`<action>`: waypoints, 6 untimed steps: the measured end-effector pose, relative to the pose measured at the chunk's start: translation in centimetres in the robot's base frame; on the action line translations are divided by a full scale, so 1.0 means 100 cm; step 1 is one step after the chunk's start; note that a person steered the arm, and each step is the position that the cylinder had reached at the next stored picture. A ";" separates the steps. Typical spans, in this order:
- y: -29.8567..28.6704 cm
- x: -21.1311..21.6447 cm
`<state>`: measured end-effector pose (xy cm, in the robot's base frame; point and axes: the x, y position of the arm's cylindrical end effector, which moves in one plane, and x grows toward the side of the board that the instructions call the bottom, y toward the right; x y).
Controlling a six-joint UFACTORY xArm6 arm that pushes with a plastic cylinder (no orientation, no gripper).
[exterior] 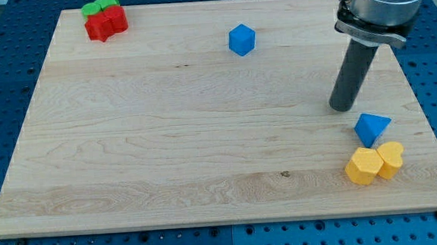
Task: Push blue triangle a bit down
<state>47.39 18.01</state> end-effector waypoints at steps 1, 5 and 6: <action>0.000 0.020; 0.013 0.026; 0.008 0.000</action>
